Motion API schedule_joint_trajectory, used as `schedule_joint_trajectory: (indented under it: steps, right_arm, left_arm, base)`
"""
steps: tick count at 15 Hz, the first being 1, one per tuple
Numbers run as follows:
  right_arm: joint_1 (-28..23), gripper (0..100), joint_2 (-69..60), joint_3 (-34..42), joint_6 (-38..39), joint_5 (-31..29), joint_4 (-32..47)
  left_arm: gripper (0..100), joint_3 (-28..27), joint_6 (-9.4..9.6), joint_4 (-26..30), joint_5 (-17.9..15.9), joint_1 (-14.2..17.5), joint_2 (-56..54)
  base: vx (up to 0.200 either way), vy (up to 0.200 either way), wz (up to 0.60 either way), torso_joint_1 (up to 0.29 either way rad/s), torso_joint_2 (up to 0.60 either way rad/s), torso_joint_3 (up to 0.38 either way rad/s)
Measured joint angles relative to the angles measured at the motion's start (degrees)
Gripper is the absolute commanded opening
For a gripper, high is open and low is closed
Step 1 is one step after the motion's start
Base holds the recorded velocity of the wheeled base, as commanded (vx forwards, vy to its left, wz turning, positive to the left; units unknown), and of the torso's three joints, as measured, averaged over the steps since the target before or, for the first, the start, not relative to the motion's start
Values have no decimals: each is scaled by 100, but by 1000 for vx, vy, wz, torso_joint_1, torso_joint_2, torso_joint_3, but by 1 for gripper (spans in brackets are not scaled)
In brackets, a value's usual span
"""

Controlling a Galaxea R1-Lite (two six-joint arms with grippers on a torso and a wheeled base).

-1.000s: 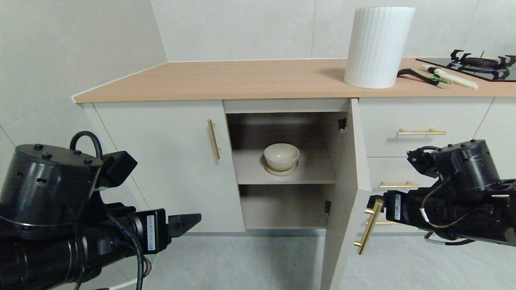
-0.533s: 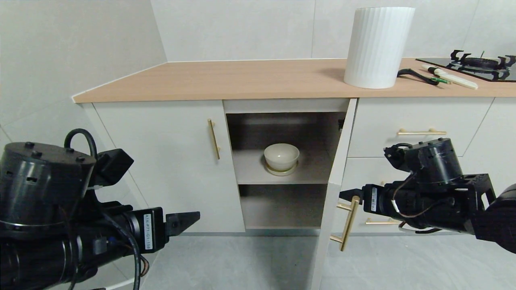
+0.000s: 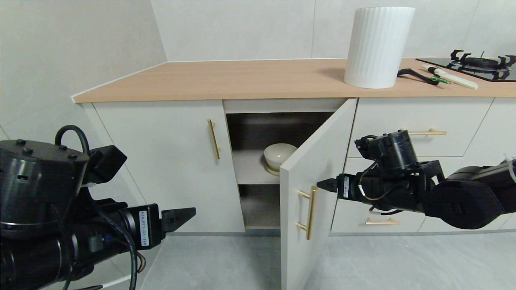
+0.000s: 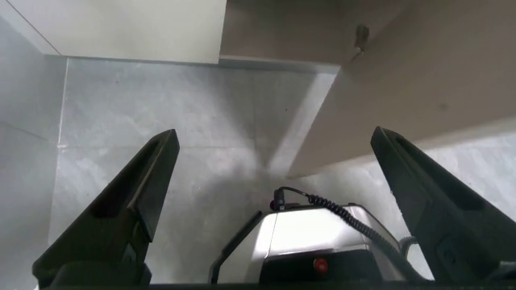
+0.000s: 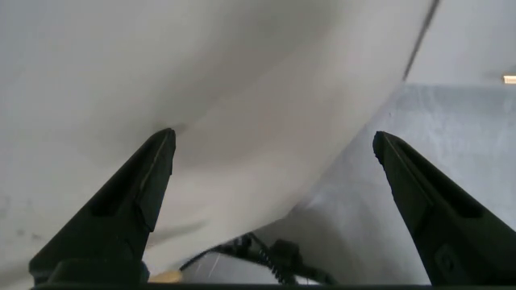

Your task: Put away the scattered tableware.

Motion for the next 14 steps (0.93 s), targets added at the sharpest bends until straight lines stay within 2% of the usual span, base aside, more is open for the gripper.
schedule_joint_trajectory:
  steps: [5,8,14]
  right_arm:
    - [212,100,614,-897,-152,17,-11]
    - [280,100,951,-1363,-89,-9,-24]
    - [293,100,1242,-1506,-62,-63,-300]
  left_arm:
    - [100,-13,-2,-121,18,7,-16]
    - [100,27,6,-263,278,7,-16]
    - [100,38,46,-266,300,0,4]
  base:
    - [0,0,0,0,0,0]
    - [0,0,0,0,0,0]
    - [0,0,0,0,0,0]
